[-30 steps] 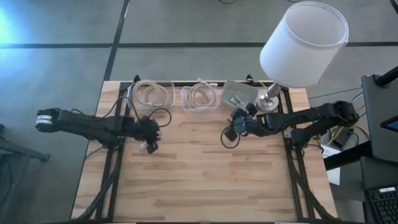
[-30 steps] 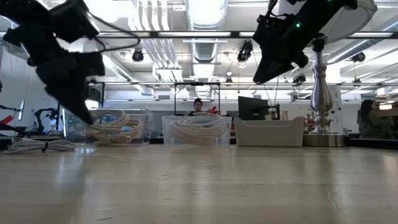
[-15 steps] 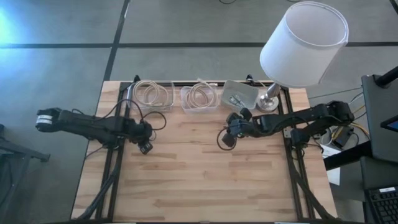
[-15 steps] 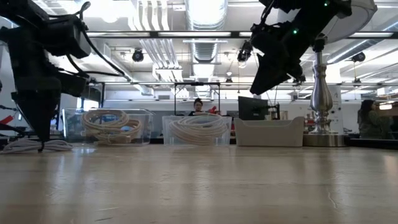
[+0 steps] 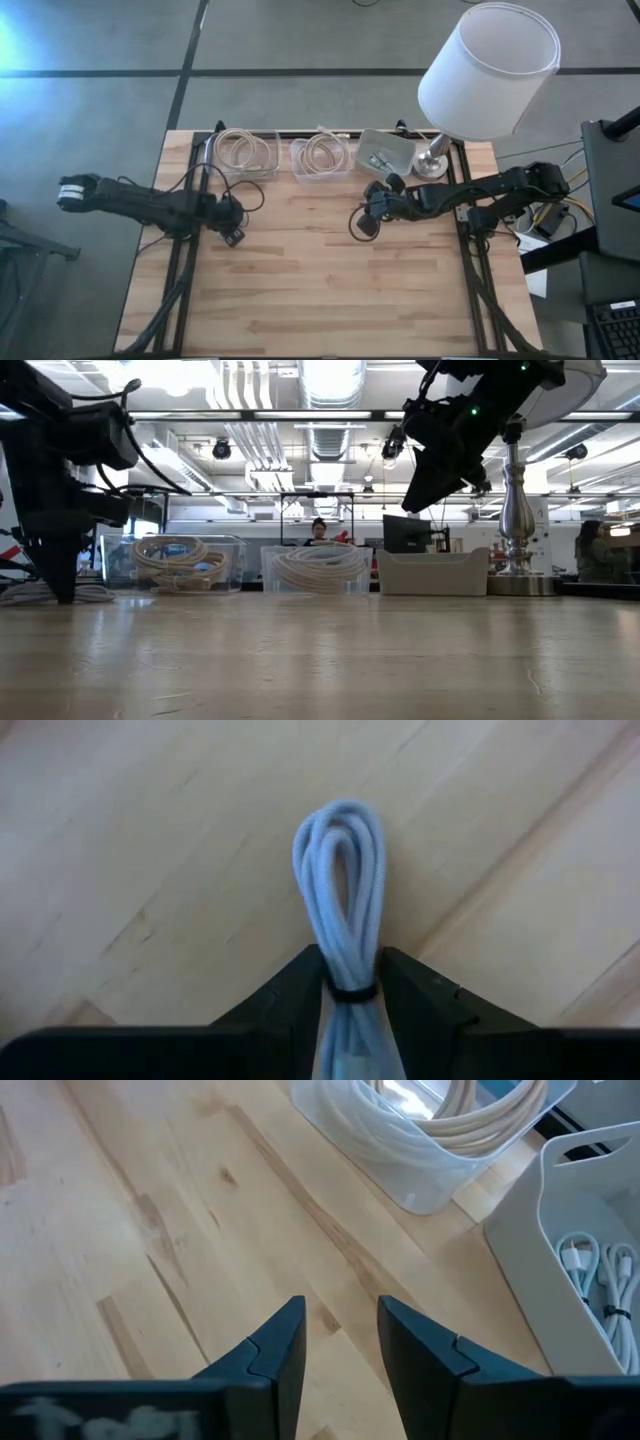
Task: Pick & Place USB Port
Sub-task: Put the purple USB cable into the gray bin
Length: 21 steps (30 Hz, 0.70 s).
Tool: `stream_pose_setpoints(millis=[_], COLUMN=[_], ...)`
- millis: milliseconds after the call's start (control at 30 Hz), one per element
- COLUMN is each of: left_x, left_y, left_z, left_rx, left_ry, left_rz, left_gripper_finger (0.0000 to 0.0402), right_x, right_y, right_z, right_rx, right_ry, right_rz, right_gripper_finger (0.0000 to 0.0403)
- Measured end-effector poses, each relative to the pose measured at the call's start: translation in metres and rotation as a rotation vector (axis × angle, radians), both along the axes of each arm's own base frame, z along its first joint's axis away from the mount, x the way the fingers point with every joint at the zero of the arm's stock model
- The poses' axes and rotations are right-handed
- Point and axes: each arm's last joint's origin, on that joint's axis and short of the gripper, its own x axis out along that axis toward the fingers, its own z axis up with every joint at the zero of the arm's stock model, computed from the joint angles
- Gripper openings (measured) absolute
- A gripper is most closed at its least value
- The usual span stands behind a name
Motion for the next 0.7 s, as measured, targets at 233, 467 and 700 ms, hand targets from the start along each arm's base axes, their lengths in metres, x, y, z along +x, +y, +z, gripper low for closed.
stream_pose_setpoints(millis=[233, 467, 700], left_x=[-0.005, 0.012, 0.047], left_y=[0.001, 0.002, 0.002], left_z=[-0.012, -0.001, 0.025], left_rx=[0.021, 0.067, 0.18], left_ry=[0.012, -0.152, -0.562], left_rz=[0.015, -0.025, -0.213], left_gripper_finger=[0.0093, 0.0036, 0.0043], right_x=[0.0, 0.01, 0.03], right_y=[0.0, 0.001, 0.005], right_z=[0.0, 0.007, 0.024], right_rx=[0.0, 0.004, -0.048], right_ry=[-0.003, -0.123, -0.335], right_rz=[0.0, 0.003, 0.217], right_gripper_finger=[0.0111, 0.0112, 0.0114])
